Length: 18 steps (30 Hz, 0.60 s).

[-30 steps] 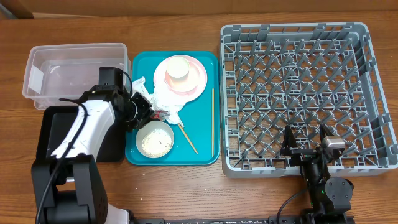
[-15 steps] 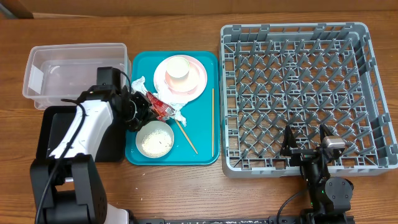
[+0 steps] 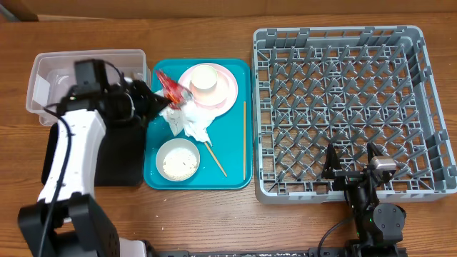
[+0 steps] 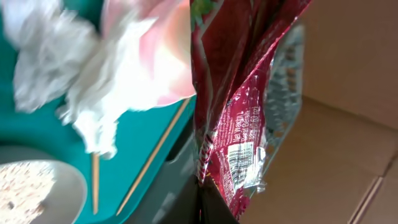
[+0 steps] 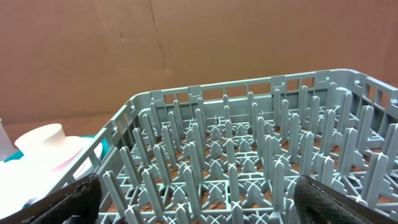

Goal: Sort waste into correct bins and load items into the dishwasher
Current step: 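Grasp the red wrapper with the left gripper and lift it, then move the wrapper over the clear bin and release it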

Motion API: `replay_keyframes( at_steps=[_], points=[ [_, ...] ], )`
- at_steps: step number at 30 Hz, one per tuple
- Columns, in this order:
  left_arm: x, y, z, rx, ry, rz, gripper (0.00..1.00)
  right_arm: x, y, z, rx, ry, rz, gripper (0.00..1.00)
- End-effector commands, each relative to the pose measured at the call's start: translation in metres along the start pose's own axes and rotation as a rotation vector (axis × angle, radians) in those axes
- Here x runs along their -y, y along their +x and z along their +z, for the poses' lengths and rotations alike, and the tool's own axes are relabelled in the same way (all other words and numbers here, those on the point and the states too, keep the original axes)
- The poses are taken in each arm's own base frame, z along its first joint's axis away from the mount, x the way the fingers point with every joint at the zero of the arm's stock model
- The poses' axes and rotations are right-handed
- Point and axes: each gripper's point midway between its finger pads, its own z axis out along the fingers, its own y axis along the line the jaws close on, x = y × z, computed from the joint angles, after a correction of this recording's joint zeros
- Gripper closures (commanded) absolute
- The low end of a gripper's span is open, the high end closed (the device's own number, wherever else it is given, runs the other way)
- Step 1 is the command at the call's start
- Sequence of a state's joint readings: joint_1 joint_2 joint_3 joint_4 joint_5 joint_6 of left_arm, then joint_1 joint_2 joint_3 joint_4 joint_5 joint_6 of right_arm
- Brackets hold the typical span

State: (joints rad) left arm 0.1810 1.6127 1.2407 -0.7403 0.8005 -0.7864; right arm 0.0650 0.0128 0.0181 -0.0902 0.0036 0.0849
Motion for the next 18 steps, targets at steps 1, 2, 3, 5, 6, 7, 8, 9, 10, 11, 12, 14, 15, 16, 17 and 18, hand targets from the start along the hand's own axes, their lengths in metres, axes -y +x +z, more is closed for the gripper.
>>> replay_keyframes(
  at_steps=[1,2,3,5,6,7,8,9,10,11,12,14,15,16,17,18],
  points=[
    [0.042,-0.022,-0.042,0.159,0.044,0.103,0.96,0.001,0.001,0.0,0.006,-0.001,-0.003,0.0],
    [0.044,-0.031,-0.049,0.209,0.028,0.111,0.96,0.001,0.001,0.0,0.006,-0.001,-0.003,0.0],
    [0.044,-0.042,-0.057,0.267,0.005,0.115,0.96,0.001,0.001,0.0,0.006,-0.001,-0.003,0.0],
    [0.036,-0.067,-0.075,0.399,-0.065,0.107,0.96,0.001,0.001,0.0,0.006,-0.001,-0.003,0.0],
    [0.029,-0.078,-0.083,0.46,-0.105,0.096,0.96,0.001,0.001,0.0,0.006,-0.001,-0.003,0.0],
    [0.019,-0.088,-0.09,0.516,-0.149,0.08,0.96,0.001,0.001,0.0,0.006,-0.001,-0.003,0.0],
    [0.006,-0.1,-0.099,0.58,-0.213,0.055,0.96,0.001,0.001,0.0,0.006,-0.001,-0.004,0.0],
    [-0.013,-0.112,-0.11,0.655,-0.302,0.022,0.96,0.001,0.001,0.0,0.006,-0.001,-0.003,0.0],
    [-0.024,-0.119,-0.116,0.69,-0.354,0.002,0.96,0.001,0.001,0.0,0.006,-0.001,-0.003,0.0],
    [-0.033,-0.123,-0.119,0.711,-0.392,-0.013,0.96,0.001,0.001,0.0,0.006,-0.001,-0.003,0.0],
    [-0.042,-0.128,-0.119,0.724,-0.429,-0.028,0.96,0.001,0.001,0.0,0.006,-0.001,-0.003,0.0],
    [-0.057,-0.135,-0.113,0.72,-0.482,-0.043,0.96,0.001,0.001,0.0,0.006,-0.001,-0.003,0.0],
    [-0.064,-0.138,-0.108,0.71,-0.498,-0.05,0.96,0.001,0.001,0.0,0.006,-0.001,-0.003,0.0],
    [-0.069,-0.142,-0.104,0.706,-0.513,-0.054,0.96,0.001,0.001,0.0,0.006,-0.001,-0.003,0.0],
    [-0.076,-0.147,-0.1,0.706,-0.532,-0.061,0.96,0.001,0.001,0.0,0.006,-0.001,-0.003,0.0],
    [-0.084,-0.155,-0.094,0.71,-0.553,-0.067,0.96,0.001,0.001,0.0,0.006,-0.001,-0.003,0.0]
  ],
)
